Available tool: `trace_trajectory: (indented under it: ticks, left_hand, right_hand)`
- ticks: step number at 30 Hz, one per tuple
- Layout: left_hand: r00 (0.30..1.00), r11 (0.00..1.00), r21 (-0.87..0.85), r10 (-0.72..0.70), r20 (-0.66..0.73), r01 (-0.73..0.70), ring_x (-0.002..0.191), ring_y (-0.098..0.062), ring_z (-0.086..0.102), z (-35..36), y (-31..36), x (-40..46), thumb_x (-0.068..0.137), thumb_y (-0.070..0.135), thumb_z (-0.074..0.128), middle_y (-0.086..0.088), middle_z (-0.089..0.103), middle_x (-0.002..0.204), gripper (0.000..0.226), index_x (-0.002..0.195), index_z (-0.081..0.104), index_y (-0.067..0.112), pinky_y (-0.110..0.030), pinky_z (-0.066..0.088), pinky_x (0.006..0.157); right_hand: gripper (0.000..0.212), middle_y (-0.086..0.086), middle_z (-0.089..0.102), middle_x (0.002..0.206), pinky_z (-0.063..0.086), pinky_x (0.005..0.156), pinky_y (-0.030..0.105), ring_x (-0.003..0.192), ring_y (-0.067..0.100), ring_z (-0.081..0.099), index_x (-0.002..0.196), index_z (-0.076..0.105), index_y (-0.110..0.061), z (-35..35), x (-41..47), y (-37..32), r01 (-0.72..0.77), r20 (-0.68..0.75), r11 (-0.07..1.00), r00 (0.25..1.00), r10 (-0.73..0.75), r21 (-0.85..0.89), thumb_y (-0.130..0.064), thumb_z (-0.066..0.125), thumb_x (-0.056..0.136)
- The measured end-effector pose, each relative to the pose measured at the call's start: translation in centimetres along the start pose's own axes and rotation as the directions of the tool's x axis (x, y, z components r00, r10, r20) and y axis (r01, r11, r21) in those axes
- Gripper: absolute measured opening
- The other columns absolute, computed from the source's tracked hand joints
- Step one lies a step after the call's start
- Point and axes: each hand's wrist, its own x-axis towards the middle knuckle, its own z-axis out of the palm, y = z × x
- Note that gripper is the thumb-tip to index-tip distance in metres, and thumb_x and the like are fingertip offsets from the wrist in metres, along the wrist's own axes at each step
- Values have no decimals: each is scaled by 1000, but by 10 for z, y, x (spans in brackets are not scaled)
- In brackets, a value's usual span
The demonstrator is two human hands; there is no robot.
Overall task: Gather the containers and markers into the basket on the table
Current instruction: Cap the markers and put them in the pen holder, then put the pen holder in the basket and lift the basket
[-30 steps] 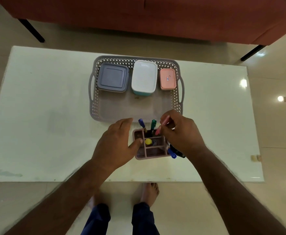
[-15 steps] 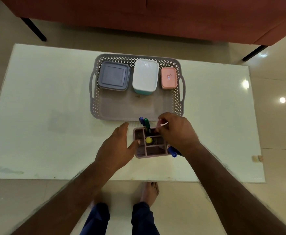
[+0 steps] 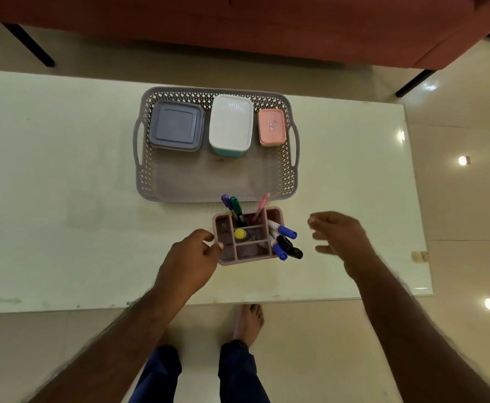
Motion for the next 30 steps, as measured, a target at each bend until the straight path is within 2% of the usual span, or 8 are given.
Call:
trace_trajectory:
  ticks: [2, 4, 7, 10, 13, 17, 22, 30]
  left_hand:
    - [1000, 1000, -8, 7, -1, -7, 85, -16, 69, 3, 0, 2, 97, 42, 53, 2, 71, 103, 26, 114, 59, 24, -35, 57, 77]
    - [1000, 999, -32, 15, -18, -15, 83, -16, 70, 6, 0, 2, 96, 40, 54, 3, 71, 101, 22, 109, 60, 23, -36, 58, 77]
    - [996, 998, -51, 37, -79, -41, 79, -15, 69, 10, 0, 1, 96, 38, 55, 5, 72, 97, 18, 103, 62, 24, -33, 58, 71]
    - [988, 998, -31, 57, -145, -62, 73, -12, 67, 11, 3, -1, 96, 33, 55, 4, 72, 88, 14, 96, 63, 22, -24, 50, 58]
    - [982, 997, -3, 74, -173, -75, 67, -9, 64, 4, 8, -7, 95, 31, 55, 5, 72, 81, 15, 90, 64, 20, -20, 42, 52]
    - [977, 994, -15, 106, -185, -110, 66, -6, 64, -21, 19, -20, 94, 32, 55, 8, 72, 79, 15, 89, 65, 23, -17, 42, 52]
    - [952, 983, 8, 182, -248, -186, 64, -7, 67, -71, 42, -27, 91, 35, 60, 9, 70, 71, 14, 87, 67, 24, -33, 58, 63]
    - [925, 972, 101, 235, -297, -214, 65, -21, 68, -115, 52, 40, 89, 30, 59, -3, 69, 67, 21, 76, 67, 17, -44, 58, 68]
  right_hand:
    - [15, 7, 74, 102, 60, 71, 37, 95, 24, 71, 103, 74, -20, 7, -2, 11, -70, 147, 997, 987, 64, 39, -22, 68, 90]
    - [14, 10, 74, 100, 61, 70, 37, 92, 25, 72, 103, 74, -17, 18, -3, 17, -69, 194, 995, 980, 54, 75, -19, 66, 91]
    - [13, 11, 75, 93, 62, 73, 41, 88, 27, 72, 100, 75, -14, 33, -3, 18, -45, 164, 993, 986, 28, 106, -13, 66, 91]
    - [14, 13, 75, 91, 61, 78, 45, 89, 33, 72, 97, 76, -13, 41, -6, 16, 10, 138, 993, 990, -27, 119, -7, 66, 90]
    - [17, 12, 75, 87, 62, 76, 41, 82, 33, 71, 95, 77, -12, 41, -15, 8, 82, 101, 993, 991, -90, 85, -4, 64, 89]
    - [18, 12, 74, 84, 62, 67, 35, 74, 26, 71, 91, 77, -13, 32, -33, -14, 137, 77, 983, 986, -147, 119, -3, 62, 91]
    - [17, 14, 74, 79, 61, 63, 31, 69, 22, 71, 88, 77, -13, 27, -46, -54, 192, 85, 962, 974, -211, 195, -4, 63, 91]
    - [19, 10, 71, 79, 62, 67, 37, 72, 22, 72, 82, 73, -15, 64, -11, -105, 182, 71, 947, 976, -207, 265, -3, 62, 91]
